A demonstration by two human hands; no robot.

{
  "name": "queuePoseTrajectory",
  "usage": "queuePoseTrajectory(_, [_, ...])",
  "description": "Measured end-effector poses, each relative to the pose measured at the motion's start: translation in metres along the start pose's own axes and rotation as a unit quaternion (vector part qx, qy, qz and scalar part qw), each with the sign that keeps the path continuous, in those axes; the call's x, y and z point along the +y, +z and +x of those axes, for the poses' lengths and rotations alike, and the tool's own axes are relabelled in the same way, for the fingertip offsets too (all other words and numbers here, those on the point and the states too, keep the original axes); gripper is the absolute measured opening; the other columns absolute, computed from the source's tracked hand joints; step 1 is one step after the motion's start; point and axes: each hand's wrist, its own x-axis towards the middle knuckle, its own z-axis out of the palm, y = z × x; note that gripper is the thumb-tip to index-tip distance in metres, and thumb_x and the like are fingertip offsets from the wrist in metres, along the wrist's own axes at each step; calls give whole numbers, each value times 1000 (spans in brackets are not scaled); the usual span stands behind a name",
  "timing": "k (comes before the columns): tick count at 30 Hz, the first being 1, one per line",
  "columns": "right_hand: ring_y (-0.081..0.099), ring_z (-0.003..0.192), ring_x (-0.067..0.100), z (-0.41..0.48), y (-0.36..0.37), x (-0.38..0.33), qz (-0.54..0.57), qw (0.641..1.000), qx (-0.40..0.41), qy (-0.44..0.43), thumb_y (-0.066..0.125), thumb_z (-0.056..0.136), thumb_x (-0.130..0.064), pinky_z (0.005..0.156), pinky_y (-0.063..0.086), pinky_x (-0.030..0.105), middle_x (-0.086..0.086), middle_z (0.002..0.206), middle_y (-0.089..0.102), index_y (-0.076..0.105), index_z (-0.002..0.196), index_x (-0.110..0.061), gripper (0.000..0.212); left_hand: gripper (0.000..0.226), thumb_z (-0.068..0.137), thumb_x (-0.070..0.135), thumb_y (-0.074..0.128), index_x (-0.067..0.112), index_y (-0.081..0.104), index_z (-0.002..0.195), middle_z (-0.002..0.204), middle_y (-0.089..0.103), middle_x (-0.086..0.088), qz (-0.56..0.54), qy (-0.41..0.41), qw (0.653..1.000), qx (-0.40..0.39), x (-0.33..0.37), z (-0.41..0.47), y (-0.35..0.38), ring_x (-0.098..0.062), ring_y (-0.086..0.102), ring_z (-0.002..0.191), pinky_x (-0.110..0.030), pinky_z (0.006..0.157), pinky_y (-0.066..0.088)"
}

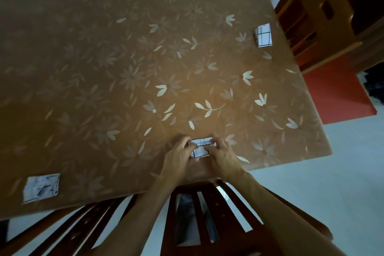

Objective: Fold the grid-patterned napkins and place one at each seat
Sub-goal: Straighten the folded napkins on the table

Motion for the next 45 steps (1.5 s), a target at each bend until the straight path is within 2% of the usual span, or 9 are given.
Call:
queuePoseTrajectory(7, [61,106,35,-32,12,-38,-32,997,-41,-57,90,64,-31,87,60,39,14,135,49,70,115,-22,55,48,87,33,72,25,58,132,153,38,-1,5,-16,1000,17,-27,-59,9,-23,49,132,-41,92,55])
queuePoseTrajectory(15, [51,128,31,-52,-44,-35,6,999,2,-47,44,94,-25,107,44,37,5,155,37,51,142,-17,49,37,96,34,58,22,56,131,136,49,1,59,-26,997,50,8,-67,-7,-19,55,120,-34,87,55])
queuePoseTrajectory(21, [57,123,31,-90,-80,23,31,999,28,-16,45,97,-6,97,46,32,7,149,47,42,149,-19,53,33,98,31,53,17,63,126,130,56,1,106,-11,993,51,78,-48,-6,-20,51,127,-33,87,53])
queuePoseTrajectory(27, [61,111,38,-144,-123,139,77,996,34,32,43,99,-11,93,50,43,18,129,58,42,143,-9,45,17,95,27,58,15,70,97,103,68,-2,124,21,992,5,198,-16,25,-21,65,95,-27,70,43])
queuePoseTrajectory(31, [63,109,35,-187,-153,221,117,989,61,59,47,97,-15,93,50,40,15,123,65,47,140,-13,43,36,89,57,59,23,71,89,91,73,5,-24,-25,998,-44,280,9,60,-14,68,89,-24,73,49])
queuePoseTrajectory(35, [63,105,30,-218,-181,291,149,982,80,88,49,95,-16,91,51,38,8,121,66,53,133,-16,39,73,61,98,30,34,62,76,82,69,13,-44,-7,998,-50,342,36,94,-13,65,91,-35,111,33])
queuePoseTrajectory(37, [63,105,31,-225,-193,319,154,978,99,100,50,94,-19,91,51,41,10,120,67,55,130,-15,37,61,72,90,40,34,64,84,84,65,17,-37,-11,996,-76,365,50,106,-11,64,94,-30,100,43])
queuePoseTrajectory(40, [63,104,32,-226,-211,354,168,973,115,109,52,95,-18,93,50,42,11,116,68,55,132,-12,38,8,89,38,69,31,66,87,86,65,14,-57,3,996,-75,401,71,114,-13,68,94,-21,82,52])
queuePoseTrajectory(45, [64,105,30,-195,-241,401,169,972,115,119,49,92,-14,93,51,39,11,113,70,53,136,-13,44,6,80,43,65,41,62,76,81,67,16,-86,2,995,-46,426,129,127,-7,65,81,-33,82,54])
